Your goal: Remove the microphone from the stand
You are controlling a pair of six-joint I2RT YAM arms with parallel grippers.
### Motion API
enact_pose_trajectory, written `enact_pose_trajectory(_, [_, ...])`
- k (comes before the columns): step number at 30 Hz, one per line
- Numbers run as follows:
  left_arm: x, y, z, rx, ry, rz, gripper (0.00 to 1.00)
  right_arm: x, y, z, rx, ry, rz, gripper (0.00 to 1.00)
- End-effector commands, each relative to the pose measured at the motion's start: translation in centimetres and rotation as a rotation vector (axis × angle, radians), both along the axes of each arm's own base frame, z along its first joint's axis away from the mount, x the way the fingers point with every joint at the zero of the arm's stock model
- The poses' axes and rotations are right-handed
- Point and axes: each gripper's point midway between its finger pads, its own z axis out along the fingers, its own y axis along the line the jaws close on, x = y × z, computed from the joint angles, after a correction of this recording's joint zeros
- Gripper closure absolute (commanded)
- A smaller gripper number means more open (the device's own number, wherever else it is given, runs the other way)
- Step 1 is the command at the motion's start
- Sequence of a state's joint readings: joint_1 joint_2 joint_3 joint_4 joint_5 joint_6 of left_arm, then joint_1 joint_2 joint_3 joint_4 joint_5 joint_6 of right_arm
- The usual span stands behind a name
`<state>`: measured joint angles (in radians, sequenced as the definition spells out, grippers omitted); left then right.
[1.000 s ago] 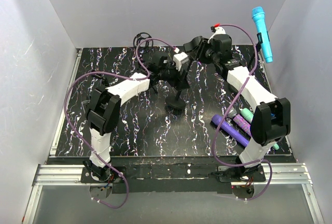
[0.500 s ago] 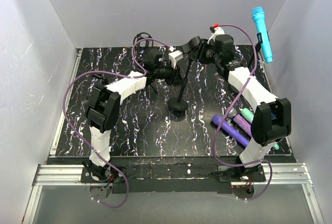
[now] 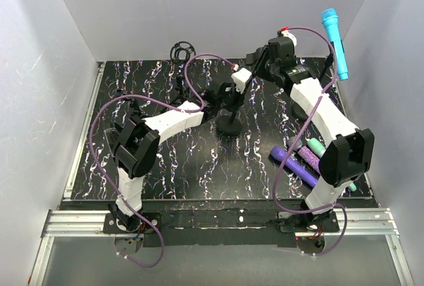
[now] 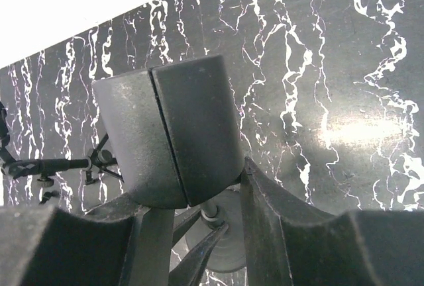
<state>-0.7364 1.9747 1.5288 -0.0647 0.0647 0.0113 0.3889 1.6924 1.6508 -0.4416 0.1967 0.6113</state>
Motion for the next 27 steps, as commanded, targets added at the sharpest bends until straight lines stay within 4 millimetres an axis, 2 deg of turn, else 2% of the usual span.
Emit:
enact_pose_trajectory(1, [3.7, 2.5, 4.2, 0.013, -0.18, 0.202, 1.0, -0.6, 2.1, -0.4, 0.084, 0.058, -0.037, 0.99])
enact_pose_trajectory(2, [3.7, 2.8, 3.6, 0.013, -0.176, 0.213, 1.0, -0.6, 2.1, -0.5, 0.08, 0.06, -0.036, 0.99])
enact_pose_trajectory(4, [3.9, 3.2, 3.8, -0.013, -0.166, 0.239, 1.0, -0.6, 2.2, -0.5, 0.07, 0.05, -0.022, 0.99])
enact_pose_trajectory(7, [2.6, 2.2, 5.3, -0.045, -0.178, 0.102, 1.0, 0.0, 3.2, 1.2, 0.044, -0.055, 0.085, 0.99])
enact_pose_trajectory(9, [1.3, 1.4, 6.9, -0.08, -0.177, -0.009, 0.6, 0.7, 4.0, 3.2, 0.021, -0.174, 0.166, 0.99])
enact_pose_trajectory(10, [0.5, 1.1, 7.7, -0.089, -0.181, -0.058, 0.47, 0.9, 4.1, 4.0, 0.006, -0.22, 0.193, 0.99])
enact_pose_trajectory(12, [-0.6, 1.4, 8.2, -0.072, -0.175, -0.105, 0.31, 1.6, 4.0, 5.0, -0.034, -0.289, 0.212, 0.99])
enact_pose_trajectory(13, [-0.9, 1.7, 8.7, -0.071, -0.175, -0.109, 0.25, 1.9, 4.2, 5.5, -0.046, -0.324, 0.221, 0.99])
enact_pose_trajectory(18, [-2.6, 5.4, 10.8, -0.059, -0.137, -0.124, 0.18, 3.3, 5.1, 9.4, -0.07, -0.563, 0.282, 0.99])
enact_pose_trajectory(20, [-3.3, 7.3, 11.5, -0.031, -0.141, -0.114, 0.17, 3.9, 5.4, 10.5, -0.091, -0.635, 0.3, 0.99])
enact_pose_trajectory(24, [-4.4, 11.0, 14.7, -0.015, -0.184, -0.092, 0.16, 5.7, 5.7, 12.4, -0.129, -0.757, 0.285, 0.99])
enact_pose_trajectory(27, [-5.1, 13.5, 15.7, 0.006, -0.178, -0.048, 0.16, 7.5, 6.1, 13.4, -0.137, -0.809, 0.261, 0.99])
